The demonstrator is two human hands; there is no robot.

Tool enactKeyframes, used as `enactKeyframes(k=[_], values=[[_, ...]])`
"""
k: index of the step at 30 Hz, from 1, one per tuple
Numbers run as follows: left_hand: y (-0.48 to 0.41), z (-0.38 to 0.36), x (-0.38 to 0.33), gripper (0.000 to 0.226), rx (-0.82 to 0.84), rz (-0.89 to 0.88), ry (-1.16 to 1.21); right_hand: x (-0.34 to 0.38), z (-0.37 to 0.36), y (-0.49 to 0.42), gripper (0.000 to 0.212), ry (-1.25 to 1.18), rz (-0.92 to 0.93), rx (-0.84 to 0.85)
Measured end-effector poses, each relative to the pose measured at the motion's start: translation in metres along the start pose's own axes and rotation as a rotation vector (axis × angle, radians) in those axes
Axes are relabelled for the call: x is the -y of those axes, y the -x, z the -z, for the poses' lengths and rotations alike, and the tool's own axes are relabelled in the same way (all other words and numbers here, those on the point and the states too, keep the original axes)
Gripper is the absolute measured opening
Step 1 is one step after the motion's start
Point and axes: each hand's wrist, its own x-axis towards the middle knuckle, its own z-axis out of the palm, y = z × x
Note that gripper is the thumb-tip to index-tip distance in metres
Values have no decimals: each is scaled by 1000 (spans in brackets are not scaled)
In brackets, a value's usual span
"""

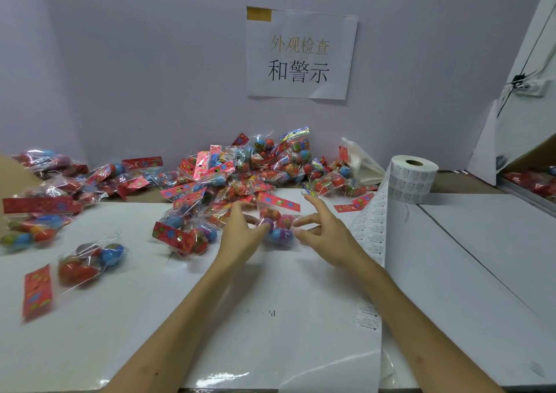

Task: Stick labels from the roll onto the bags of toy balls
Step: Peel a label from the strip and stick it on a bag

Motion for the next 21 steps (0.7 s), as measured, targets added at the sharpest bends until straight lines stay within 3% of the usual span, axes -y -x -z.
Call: enactKeyframes(k=[4, 7, 11, 17, 21], values=[[0, 1, -7, 62, 9, 168, 377, 0, 0, 0, 76, -115, 42, -30], [0, 4, -11, 48, 93, 255, 587, 1, 1, 0, 75, -171, 77, -35], [3, 4, -12, 35, 189, 274, 576, 2, 1, 0, 76, -225, 108, -5], [0, 4, -12, 42, 114, 262, 568, 6, 2, 1, 72, -326, 137, -15], [1, 6, -16, 21, 79, 283, 685, 10, 8, 0, 58, -487, 99, -38]])
